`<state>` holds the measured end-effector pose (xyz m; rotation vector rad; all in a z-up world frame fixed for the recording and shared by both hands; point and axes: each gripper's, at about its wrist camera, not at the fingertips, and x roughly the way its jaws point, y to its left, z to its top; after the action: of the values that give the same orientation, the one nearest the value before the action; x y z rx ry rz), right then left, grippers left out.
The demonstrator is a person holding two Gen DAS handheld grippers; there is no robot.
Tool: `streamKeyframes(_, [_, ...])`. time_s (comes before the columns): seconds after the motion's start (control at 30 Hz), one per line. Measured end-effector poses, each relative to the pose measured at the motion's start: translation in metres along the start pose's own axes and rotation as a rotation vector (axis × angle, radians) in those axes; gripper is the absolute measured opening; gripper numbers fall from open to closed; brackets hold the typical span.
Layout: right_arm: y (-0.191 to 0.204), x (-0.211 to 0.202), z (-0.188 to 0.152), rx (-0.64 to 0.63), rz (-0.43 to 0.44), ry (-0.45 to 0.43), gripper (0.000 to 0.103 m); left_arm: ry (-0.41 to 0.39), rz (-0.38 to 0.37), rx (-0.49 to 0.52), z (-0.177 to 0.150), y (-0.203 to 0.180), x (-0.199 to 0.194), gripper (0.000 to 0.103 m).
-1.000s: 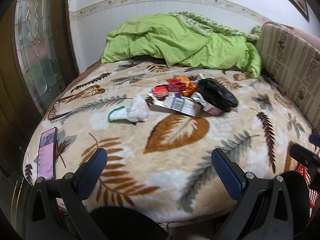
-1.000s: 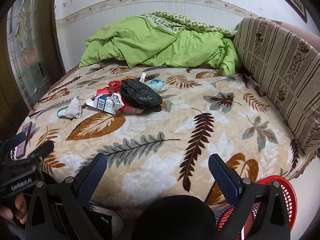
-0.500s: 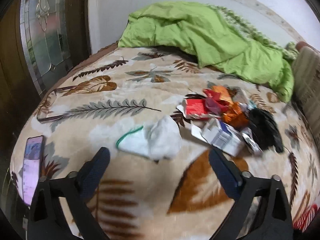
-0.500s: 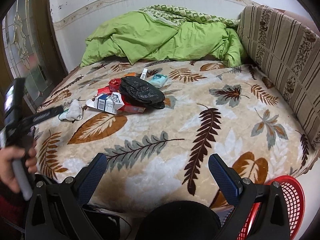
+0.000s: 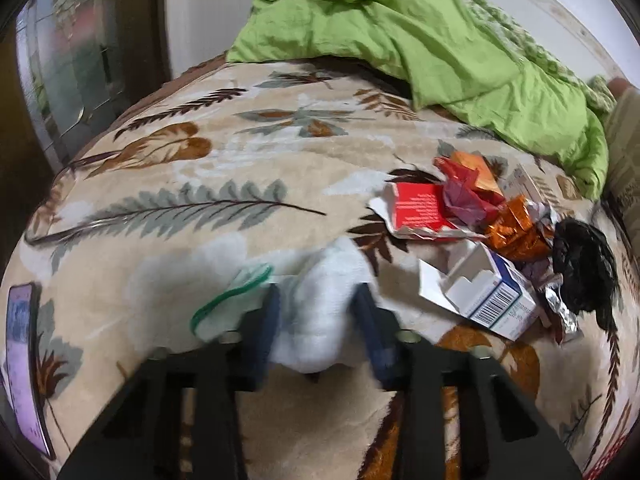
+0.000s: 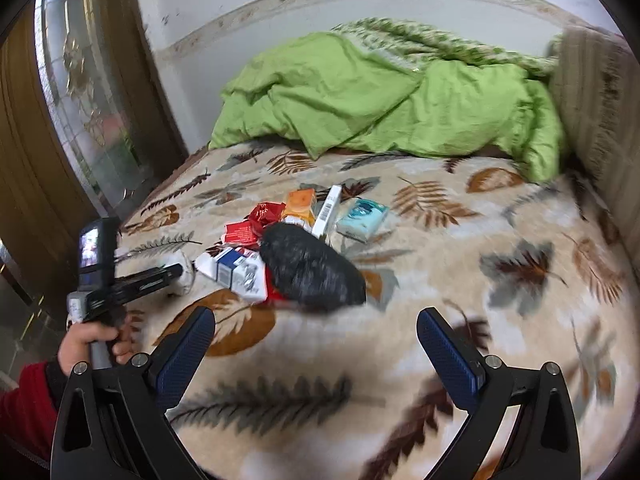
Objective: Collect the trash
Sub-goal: 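Grasp the white tissue with the left tool while the right tool grasps the black bag, then carry tissue and black bag to the red wastebasket and release both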
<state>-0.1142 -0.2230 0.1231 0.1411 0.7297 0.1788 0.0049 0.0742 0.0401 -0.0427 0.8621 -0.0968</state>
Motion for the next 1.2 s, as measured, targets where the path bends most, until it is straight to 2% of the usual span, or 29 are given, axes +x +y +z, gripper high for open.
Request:
streamKeyframes(0.1, [-0.009, 0.038, 0.017, -0.038, 0.040, 0.036, 0.102, -0.007, 0.006, 0.021, 0.000, -0.004, 0.001, 0.029])
streamKeyframes(0.3, [-0.014, 0.097, 0.036, -0.185, 0.049, 0.106, 0.102, -0.009, 0.020, 0.049, -0.002, -0.009, 0.002, 0.029])
streamKeyframes(0.53, [-0.009, 0.139, 0.032, -0.231, 0.161, 0.198, 0.101, -0.009, 0.020, 0.053, -0.001, -0.011, 0.004, 0.029])
streamKeyframes(0.6, [-0.001, 0.150, 0.025, -0.255, 0.179, 0.229, 0.095, -0.010, 0.023, 0.055, -0.001, -0.012, 0.005, 0.029])
streamKeyframes(0.63, [0.001, 0.153, 0.022, -0.258, 0.183, 0.241, 0.080, -0.010, 0.023, 0.056, -0.001, -0.012, 0.005, 0.029])
streamKeyframes(0.67, [0.003, 0.159, 0.018, -0.245, 0.188, 0.273, 0.051, -0.009, 0.022, 0.055, -0.001, -0.012, 0.006, 0.029])
streamKeyframes(0.7, [0.002, 0.162, 0.015, -0.226, 0.191, 0.286, 0.047, -0.010, 0.021, 0.054, -0.001, -0.012, 0.006, 0.029])
streamKeyframes(0.9, [-0.011, 0.130, 0.011, -0.058, 0.188, 0.192, 0.039, -0.019, -0.017, 0.029, 0.000, -0.009, 0.003, 0.027])
streamKeyframes(1.07, [-0.013, 0.088, -0.004, 0.096, 0.152, 0.096, 0.038, -0.044, -0.096, 0.003, 0.000, -0.006, -0.006, 0.022])
streamKeyframes(1.2, [-0.011, 0.060, -0.030, 0.254, 0.153, 0.033, 0.038, -0.078, -0.171, 0.010, -0.004, -0.011, -0.022, 0.021])
